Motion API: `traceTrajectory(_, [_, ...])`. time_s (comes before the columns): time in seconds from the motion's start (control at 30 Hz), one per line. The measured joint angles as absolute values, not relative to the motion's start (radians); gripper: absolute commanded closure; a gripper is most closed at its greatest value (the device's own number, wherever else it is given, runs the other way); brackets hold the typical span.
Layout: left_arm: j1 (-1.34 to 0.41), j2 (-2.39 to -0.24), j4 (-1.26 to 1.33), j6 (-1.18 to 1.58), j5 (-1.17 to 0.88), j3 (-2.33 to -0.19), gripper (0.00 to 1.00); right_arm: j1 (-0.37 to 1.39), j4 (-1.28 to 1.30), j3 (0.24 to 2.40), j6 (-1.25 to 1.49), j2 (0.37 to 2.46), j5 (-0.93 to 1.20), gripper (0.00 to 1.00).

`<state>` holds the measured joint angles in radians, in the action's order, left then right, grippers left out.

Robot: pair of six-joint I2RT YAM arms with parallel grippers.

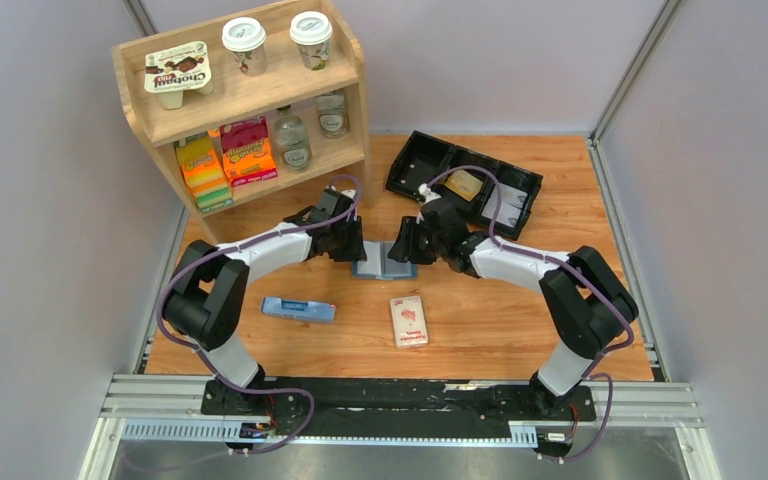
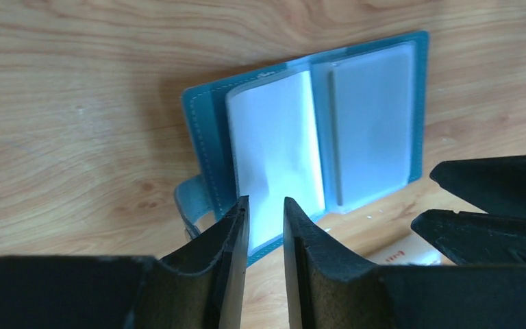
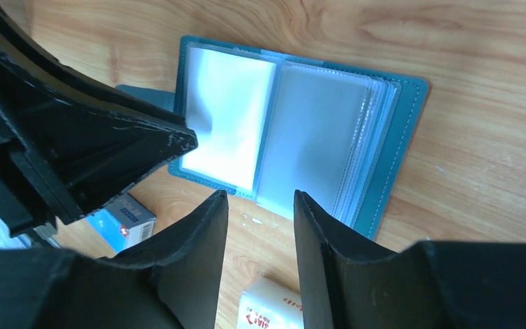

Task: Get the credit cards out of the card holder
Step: Remove the credit card from the card holder.

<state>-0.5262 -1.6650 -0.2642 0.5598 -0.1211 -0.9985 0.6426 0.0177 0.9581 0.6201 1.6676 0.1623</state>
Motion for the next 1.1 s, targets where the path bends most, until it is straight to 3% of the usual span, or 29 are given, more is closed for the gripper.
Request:
traceTrajectory(0.33, [-0.521, -1.708, -0.300, 0.560, -0.085, -0.999, 0.71, 0.661, 0.036, 0.965, 0.602, 1.713, 0.063, 0.52])
traceTrajectory(1.1, [-0.520, -1.714, -0.311, 0.567, -0.108, -0.995, 0.72, 0.661, 0.048, 1.045, 0.544, 1.816, 0.065, 0.52])
